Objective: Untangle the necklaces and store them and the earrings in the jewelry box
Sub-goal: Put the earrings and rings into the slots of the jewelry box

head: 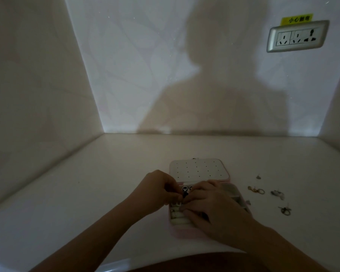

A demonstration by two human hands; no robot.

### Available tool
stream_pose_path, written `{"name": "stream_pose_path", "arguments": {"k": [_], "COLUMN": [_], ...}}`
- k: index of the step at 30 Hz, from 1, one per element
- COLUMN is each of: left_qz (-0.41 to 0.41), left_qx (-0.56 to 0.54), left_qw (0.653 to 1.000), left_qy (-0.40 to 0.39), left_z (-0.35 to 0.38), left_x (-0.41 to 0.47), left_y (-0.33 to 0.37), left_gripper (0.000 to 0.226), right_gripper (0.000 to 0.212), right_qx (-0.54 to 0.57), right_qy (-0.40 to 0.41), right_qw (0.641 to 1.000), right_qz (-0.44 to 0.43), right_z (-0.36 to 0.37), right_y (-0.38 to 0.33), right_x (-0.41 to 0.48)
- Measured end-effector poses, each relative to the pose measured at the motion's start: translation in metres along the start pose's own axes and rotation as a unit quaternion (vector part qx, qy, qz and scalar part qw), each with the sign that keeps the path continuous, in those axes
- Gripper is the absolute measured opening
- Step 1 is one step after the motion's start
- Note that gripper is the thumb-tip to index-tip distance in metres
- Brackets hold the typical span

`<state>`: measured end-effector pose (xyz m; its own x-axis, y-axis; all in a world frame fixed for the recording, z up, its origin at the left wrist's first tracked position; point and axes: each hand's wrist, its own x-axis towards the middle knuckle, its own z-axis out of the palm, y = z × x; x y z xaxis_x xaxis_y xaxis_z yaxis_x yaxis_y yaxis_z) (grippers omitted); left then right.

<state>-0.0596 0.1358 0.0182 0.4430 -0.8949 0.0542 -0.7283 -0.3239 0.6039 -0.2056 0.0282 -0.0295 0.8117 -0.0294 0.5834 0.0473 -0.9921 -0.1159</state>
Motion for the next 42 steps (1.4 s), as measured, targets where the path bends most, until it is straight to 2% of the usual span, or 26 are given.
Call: {"name": "stream_pose_path", "arguments": {"k": [7, 13, 22, 29, 30, 32, 34, 39, 42], "left_qz": [0.004, 0.002, 0.000, 0.025, 0.035, 0.057, 0.085, 0.149, 0.144], "left_qx": [0.048, 0.104, 0.066, -0.009, -0.018, -0.023, -0.023, 0.042, 0.058], "left_qw": [0.997, 0.992, 0.995, 0.995, 0.995, 0.996, 0.995, 0.985, 0.980], "left_qy": [0.057, 0.066, 0.075, 0.093, 0.088, 0.069, 0.037, -0.073, -0.127], "left_z": [0.005, 0.006, 0.012, 0.003, 0.001, -0.002, -0.001, 0.019, 0.033], "left_x": [-0.006, -0.007, -0.005, 0.005, 0.007, 0.012, 0.018, 0.041, 0.054], "left_y": [0.002, 0.002, -0.005, 0.004, 0.008, 0.017, 0.027, 0.053, 0.064], "left_gripper": [0.009, 0.016, 0.023, 0.014, 0.013, 0.010, 0.011, 0.023, 0.027], "right_gripper": [0.022, 0.022, 0.027, 0.034, 0.032, 0.021, 0.009, 0.015, 0.021], "right_qx": [0.006, 0.016, 0.043, 0.086, 0.095, 0.150, 0.141, 0.056, 0.049], "right_qy": [0.000, -0.010, -0.036, -0.024, -0.016, -0.023, -0.077, -0.239, -0.284], "right_qw": [1.000, 1.000, 0.998, 0.995, 0.994, 0.979, 0.964, 0.905, 0.877], "right_qz": [0.006, 0.014, 0.019, 0.036, 0.050, 0.137, 0.214, 0.349, 0.385], "right_z": [0.001, 0.001, -0.002, -0.032, -0.043, -0.072, -0.099, -0.133, -0.132], "right_y": [0.001, 0.002, 0.002, 0.006, 0.012, 0.033, 0.063, 0.129, 0.145], "right_x": [0.000, 0.000, 0.000, 0.008, 0.010, 0.010, 0.005, -0.023, -0.038]}}
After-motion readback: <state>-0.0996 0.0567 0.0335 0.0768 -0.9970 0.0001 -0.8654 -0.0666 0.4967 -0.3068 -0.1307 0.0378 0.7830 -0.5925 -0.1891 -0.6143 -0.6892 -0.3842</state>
